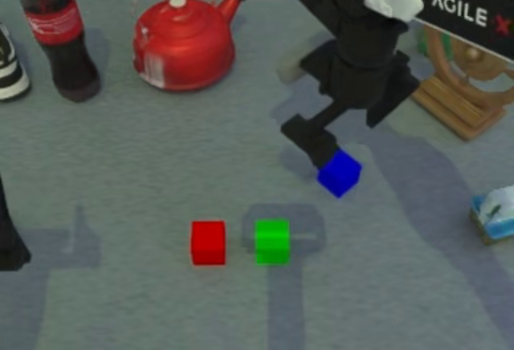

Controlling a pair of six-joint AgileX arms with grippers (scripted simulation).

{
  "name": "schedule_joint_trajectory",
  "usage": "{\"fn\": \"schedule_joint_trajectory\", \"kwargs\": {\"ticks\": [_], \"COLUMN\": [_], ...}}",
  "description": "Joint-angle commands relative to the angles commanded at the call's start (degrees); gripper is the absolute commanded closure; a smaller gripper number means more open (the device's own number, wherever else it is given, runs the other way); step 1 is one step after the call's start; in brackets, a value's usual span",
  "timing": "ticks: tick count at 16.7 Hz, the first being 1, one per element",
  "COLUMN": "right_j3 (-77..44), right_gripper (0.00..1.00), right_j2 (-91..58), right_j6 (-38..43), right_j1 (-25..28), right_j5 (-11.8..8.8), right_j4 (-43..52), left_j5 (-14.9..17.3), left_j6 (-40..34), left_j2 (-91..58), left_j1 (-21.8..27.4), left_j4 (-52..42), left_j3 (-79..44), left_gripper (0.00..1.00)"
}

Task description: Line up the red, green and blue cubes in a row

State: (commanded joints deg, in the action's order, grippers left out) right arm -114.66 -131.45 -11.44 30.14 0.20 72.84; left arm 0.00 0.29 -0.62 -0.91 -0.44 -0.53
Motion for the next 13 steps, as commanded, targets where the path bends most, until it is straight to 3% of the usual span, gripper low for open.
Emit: {"fn": "schedule_joint_trajectory", "kwargs": {"ticks": [8, 13], "right_j3": [0.4, 7.9], "right_gripper": [0.0, 0.0], "right_j2": [-0.9, -3.4], "right_j6": [-0.1, 0.0], "right_j1": [0.0, 0.2], "right_j5": [0.0, 0.1], "right_j4": [-0.8, -11.5], "left_j5": [0.0, 0.0], "left_j6": [-0.3, -0.3], "left_j2": [0.6, 0.6], "left_j1": [-0.2, -0.2], "left_j4": [0.4, 0.4], "left_j3": [0.5, 0.5], "left_gripper": [0.0, 0.0]}}
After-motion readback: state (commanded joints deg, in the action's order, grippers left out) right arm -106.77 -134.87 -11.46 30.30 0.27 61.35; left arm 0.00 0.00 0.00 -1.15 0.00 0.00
